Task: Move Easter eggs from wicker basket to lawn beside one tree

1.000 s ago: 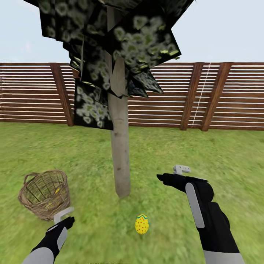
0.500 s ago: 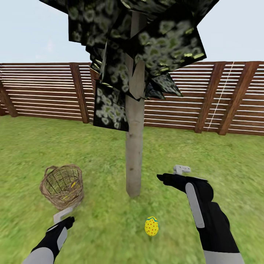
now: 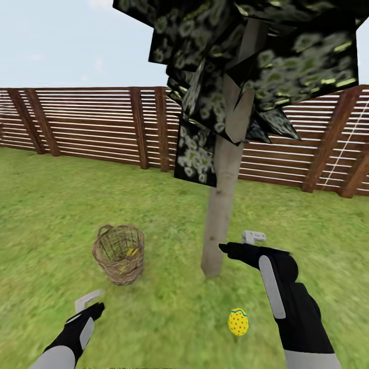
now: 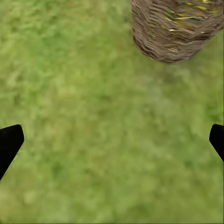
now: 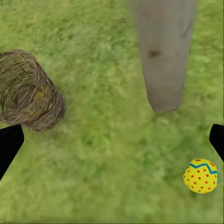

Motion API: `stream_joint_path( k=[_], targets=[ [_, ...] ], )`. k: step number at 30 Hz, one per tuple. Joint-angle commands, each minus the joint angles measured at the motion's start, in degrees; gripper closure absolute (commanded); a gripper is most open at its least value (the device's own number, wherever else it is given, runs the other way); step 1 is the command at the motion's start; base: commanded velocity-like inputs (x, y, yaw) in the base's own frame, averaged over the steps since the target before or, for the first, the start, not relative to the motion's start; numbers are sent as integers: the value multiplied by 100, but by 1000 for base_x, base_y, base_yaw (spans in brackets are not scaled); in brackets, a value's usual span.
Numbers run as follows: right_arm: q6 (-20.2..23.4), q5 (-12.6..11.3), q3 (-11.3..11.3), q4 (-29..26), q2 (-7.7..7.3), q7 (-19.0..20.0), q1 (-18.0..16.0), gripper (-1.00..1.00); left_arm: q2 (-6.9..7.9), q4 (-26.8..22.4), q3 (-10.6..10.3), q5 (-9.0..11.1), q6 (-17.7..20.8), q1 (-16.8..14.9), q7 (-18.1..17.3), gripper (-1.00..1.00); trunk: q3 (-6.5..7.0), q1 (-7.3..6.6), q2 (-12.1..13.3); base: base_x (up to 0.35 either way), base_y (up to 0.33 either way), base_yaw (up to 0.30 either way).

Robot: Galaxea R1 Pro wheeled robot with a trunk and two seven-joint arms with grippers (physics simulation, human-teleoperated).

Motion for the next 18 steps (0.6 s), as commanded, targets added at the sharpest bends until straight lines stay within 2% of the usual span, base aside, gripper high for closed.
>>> stream_joint_path(
  k=[1,7,18],
  targets=[
    [26,-39,-9,-6,2,-23,-4,-100,-4,-4,28,-62,26,-6,-1,-100,8,-23,38,0,137,242],
    [26,-39,-7,-6,4,-23,-4,-100,-4,-13,28,-57,25,-6,-9,-100,87,-155,279,0,63,242],
    [26,-39,-7,-6,-2,-23,-4,-100,-4,-56,28,-43,39,-6,-65,-100,35,-155,279,0,9,242]
  ],
)
